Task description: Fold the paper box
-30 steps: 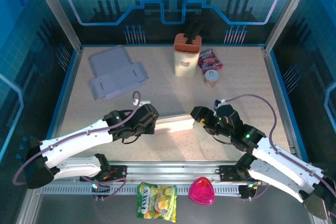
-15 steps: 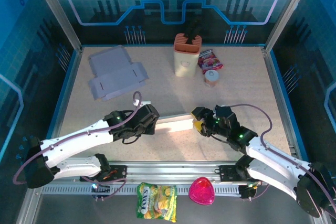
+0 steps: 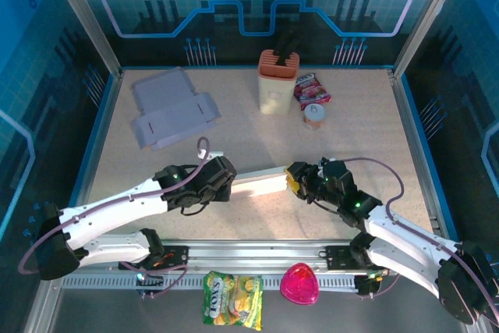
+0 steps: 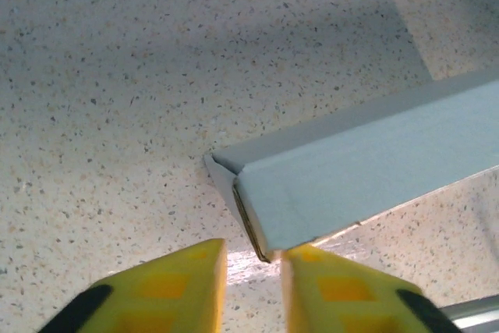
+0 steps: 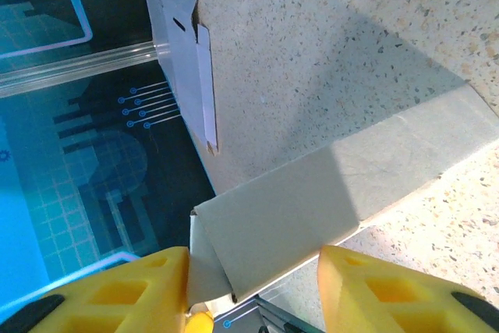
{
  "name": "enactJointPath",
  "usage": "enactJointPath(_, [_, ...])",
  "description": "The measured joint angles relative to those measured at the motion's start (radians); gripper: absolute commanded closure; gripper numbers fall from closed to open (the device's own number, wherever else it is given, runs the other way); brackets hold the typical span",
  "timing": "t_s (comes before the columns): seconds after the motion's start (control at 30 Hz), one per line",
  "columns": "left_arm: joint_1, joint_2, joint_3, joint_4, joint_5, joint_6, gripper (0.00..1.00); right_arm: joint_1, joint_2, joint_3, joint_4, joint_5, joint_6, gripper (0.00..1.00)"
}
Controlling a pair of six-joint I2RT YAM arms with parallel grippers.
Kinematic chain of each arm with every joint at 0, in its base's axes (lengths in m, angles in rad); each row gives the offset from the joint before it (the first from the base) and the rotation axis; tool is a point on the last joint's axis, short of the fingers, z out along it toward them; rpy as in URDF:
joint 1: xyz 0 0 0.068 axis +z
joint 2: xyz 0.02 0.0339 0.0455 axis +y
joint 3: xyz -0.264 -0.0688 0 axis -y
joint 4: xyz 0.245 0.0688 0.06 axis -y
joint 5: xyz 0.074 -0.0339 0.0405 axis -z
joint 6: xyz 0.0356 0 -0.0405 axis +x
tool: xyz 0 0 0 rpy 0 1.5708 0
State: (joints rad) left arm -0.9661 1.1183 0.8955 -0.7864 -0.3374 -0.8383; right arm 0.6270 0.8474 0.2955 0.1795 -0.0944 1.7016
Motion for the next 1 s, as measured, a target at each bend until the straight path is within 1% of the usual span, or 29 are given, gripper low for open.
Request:
enactJointPath(0.13, [0.000,-0.064,0.000,0.000,0.006,-0.001,0.53,0.000,-0.001,-0.007,0.010,0.000,0.000,0.57])
enactJointPath(0.2, [0.008,-0.095,0.000,0.005,0.015,-0.002,0.51,0.000,-0.004,-0.012,0.014,0.000,0.000,0.57])
enactJointPath(0.27, [0.040,-0.121,-0.005,0.026,0.043,-0.002,0.50,0.000,-0.006,-0.014,0.016,0.000,-0.001,0.58])
enactJointPath(0.4, [0.141,-0.158,-0.058,0.091,0.103,-0.002,0.50,0.000,-0.006,-0.014,0.016,0.000,-0.004,0.59])
enactJointPath(0.5, [0.190,-0.167,-0.084,0.121,0.139,-0.002,0.51,0.000,-0.006,-0.014,0.016,0.000,-0.007,0.59])
enactJointPath(0.6, [0.214,-0.167,-0.097,0.148,0.171,-0.001,0.56,0.000,-0.008,-0.015,0.016,0.000,-0.008,0.59])
enactJointPath(0.8, [0.221,-0.151,-0.132,0.200,0.212,-0.002,0.66,0.000,-0.008,-0.015,0.015,0.000,-0.010,0.59])
enactJointPath(1.0, [0.221,-0.163,-0.177,0.232,0.224,-0.003,0.67,0.000,-0.008,-0.015,0.014,0.000,-0.019,0.59])
